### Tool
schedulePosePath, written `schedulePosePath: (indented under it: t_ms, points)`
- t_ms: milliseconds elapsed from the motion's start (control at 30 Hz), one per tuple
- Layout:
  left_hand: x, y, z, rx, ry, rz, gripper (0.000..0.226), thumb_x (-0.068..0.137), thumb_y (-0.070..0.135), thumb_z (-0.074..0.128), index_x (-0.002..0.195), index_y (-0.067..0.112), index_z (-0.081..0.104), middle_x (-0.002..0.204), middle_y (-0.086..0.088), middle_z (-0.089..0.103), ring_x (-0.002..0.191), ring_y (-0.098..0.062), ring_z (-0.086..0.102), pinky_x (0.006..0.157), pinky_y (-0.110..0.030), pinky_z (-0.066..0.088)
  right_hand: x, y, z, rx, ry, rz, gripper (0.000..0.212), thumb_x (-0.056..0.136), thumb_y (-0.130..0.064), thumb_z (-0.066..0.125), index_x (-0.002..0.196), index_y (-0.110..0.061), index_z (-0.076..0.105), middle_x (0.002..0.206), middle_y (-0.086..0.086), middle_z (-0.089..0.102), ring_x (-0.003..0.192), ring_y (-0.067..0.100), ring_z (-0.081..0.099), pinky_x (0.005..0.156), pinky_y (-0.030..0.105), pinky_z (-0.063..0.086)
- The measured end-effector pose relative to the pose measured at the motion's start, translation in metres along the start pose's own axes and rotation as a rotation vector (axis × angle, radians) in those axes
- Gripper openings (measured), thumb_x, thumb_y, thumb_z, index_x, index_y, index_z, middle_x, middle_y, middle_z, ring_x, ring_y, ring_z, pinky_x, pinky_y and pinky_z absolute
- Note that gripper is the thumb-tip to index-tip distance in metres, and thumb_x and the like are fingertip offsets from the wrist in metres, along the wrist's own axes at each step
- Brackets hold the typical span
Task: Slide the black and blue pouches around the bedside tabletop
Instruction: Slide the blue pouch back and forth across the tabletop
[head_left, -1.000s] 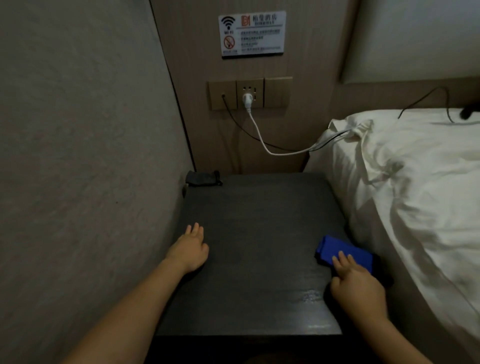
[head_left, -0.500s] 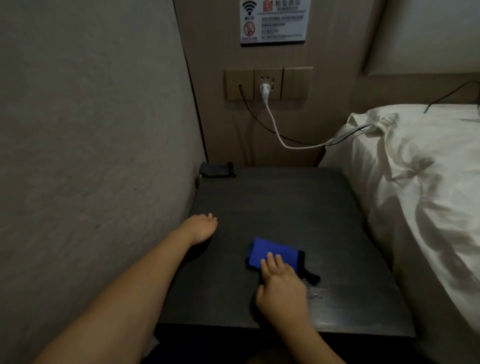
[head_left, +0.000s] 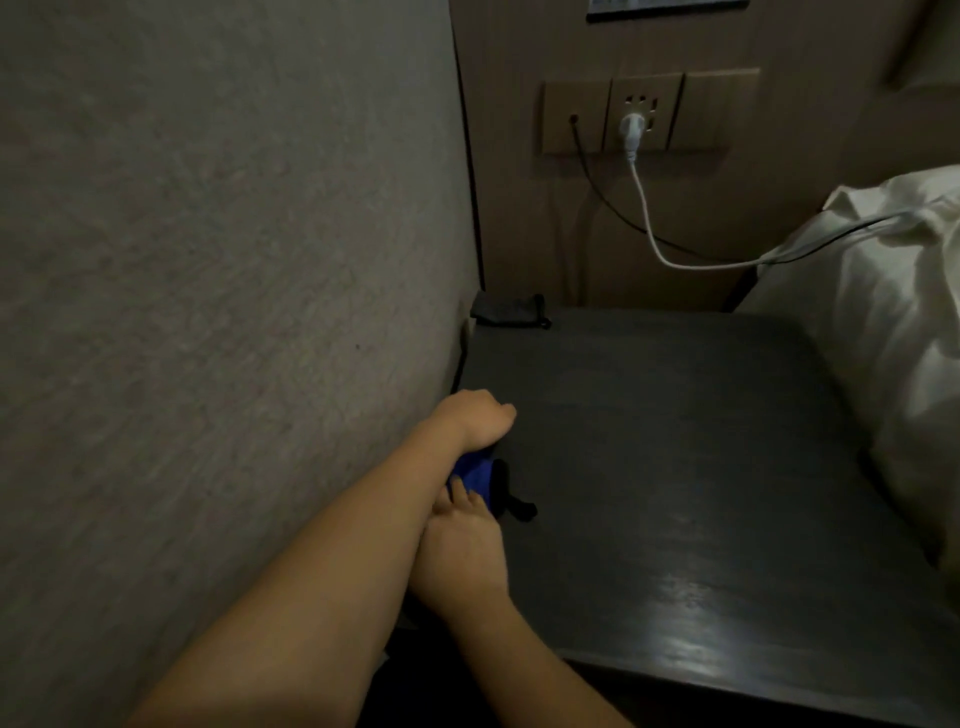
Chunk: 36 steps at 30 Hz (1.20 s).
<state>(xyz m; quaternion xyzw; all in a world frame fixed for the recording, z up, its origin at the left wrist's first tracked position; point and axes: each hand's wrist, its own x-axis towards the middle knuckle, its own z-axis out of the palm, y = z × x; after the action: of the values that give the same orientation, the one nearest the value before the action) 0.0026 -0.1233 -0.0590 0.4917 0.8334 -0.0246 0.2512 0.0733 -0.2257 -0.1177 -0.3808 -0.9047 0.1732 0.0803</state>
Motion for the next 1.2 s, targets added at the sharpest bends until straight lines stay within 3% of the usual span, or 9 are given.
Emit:
schedulePosePath:
  t_ms: [167, 433, 633, 767, 833, 900, 967, 1067, 1200]
  points:
    - [-0.007, 0.004, 0.003, 0.003, 0.014, 0.018, 0.053, 0.101, 0.031, 0.023, 0.128, -0.002, 0.055, 0.137, -0.021, 0.052, 0.124, -0.032, 0.051, 0.104, -0.035, 0.04, -0.008, 0.014, -0.002, 0.072, 0.038, -0.072, 0.047, 0.052, -0.039, 0.064, 0.093, -0.021, 0.076, 0.097, -0.004, 0.074, 0.091, 0.014, 0.069, 0.077, 0.023, 0.054]
    - [-0.015, -0.002, 0.013, -0.102, -0.01, -0.002, 0.05, 0.104, 0.02, 0.014, 0.151, 0.004, 0.015, 0.16, -0.014, 0.013, 0.147, -0.028, 0.019, 0.119, -0.033, 0.017, -0.043, 0.054, -0.019, -0.012, 0.062, -0.096, 0.05, 0.035, -0.036, 0.063, 0.082, -0.026, 0.078, 0.094, -0.01, 0.075, 0.088, 0.006, 0.071, 0.074, 0.023, 0.056]
    - [-0.027, -0.002, 0.031, 0.017, -0.011, 0.11, 0.055, 0.102, 0.022, 0.026, 0.153, 0.011, 0.009, 0.162, -0.006, -0.001, 0.15, -0.022, -0.001, 0.121, -0.03, 0.007, -0.09, 0.131, -0.048, -0.116, 0.147, 0.044, 0.044, 0.042, -0.024, 0.052, 0.077, -0.026, 0.078, 0.09, -0.011, 0.075, 0.085, 0.006, 0.072, 0.069, 0.023, 0.056]
    - [-0.027, 0.001, 0.036, 0.077, 0.0, 0.123, 0.058, 0.103, 0.03, 0.027, 0.153, 0.008, 0.007, 0.162, -0.007, -0.003, 0.15, -0.023, -0.002, 0.121, -0.03, 0.008, -0.121, 0.184, -0.077, -0.188, 0.192, 0.237, 0.053, 0.019, -0.019, 0.078, 0.072, -0.024, 0.079, 0.085, -0.01, 0.076, 0.079, 0.006, 0.072, 0.062, 0.023, 0.057]
    - [-0.027, 0.002, 0.037, 0.087, 0.007, 0.12, 0.059, 0.103, 0.032, 0.027, 0.153, 0.007, 0.007, 0.162, -0.008, -0.003, 0.15, -0.024, -0.002, 0.122, -0.032, 0.008, -0.133, 0.208, -0.09, -0.184, 0.233, 0.335, 0.058, 0.015, -0.01, 0.081, 0.072, -0.019, 0.079, 0.084, -0.005, 0.076, 0.076, 0.011, 0.073, 0.058, 0.025, 0.057]
    - [-0.027, 0.003, 0.038, 0.076, 0.0, 0.111, 0.059, 0.103, 0.032, 0.026, 0.153, 0.007, 0.007, 0.162, -0.008, -0.003, 0.15, -0.024, -0.003, 0.122, -0.033, 0.008, -0.144, 0.229, -0.1, -0.211, 0.267, 0.409, 0.051, 0.027, -0.005, 0.077, 0.077, -0.016, 0.079, 0.089, -0.001, 0.076, 0.079, 0.016, 0.074, 0.061, 0.029, 0.058]
    - [-0.028, 0.002, 0.036, 0.063, -0.009, 0.11, 0.058, 0.103, 0.032, 0.025, 0.153, 0.008, 0.008, 0.162, -0.007, -0.003, 0.15, -0.023, -0.003, 0.122, -0.032, 0.007, -0.149, 0.242, -0.107, -0.148, 0.281, 0.474, 0.051, 0.049, 0.003, 0.069, 0.097, -0.011, 0.076, 0.11, 0.003, 0.071, 0.101, 0.021, 0.069, 0.08, 0.031, 0.055]
    - [-0.026, 0.002, 0.035, 0.054, -0.02, 0.11, 0.056, 0.103, 0.03, 0.024, 0.153, 0.009, 0.009, 0.162, -0.006, -0.002, 0.15, -0.022, -0.002, 0.121, -0.031, 0.006, -0.153, 0.246, -0.12, -0.142, 0.167, 0.551, 0.057, 0.082, -0.006, 0.053, 0.137, -0.02, 0.049, 0.148, -0.007, 0.038, 0.138, 0.009, 0.034, 0.11, 0.024, 0.028]
    - [-0.026, 0.007, 0.028, 0.079, -0.04, 0.094, 0.052, 0.105, 0.027, 0.015, 0.152, 0.007, 0.009, 0.162, -0.008, -0.001, 0.15, -0.024, 0.002, 0.121, -0.031, 0.007, -0.151, 0.25, -0.129, -0.107, 0.174, 0.608, 0.057, 0.087, -0.009, 0.047, 0.141, -0.025, 0.041, 0.152, -0.012, 0.029, 0.14, 0.003, 0.025, 0.112, 0.02, 0.023]
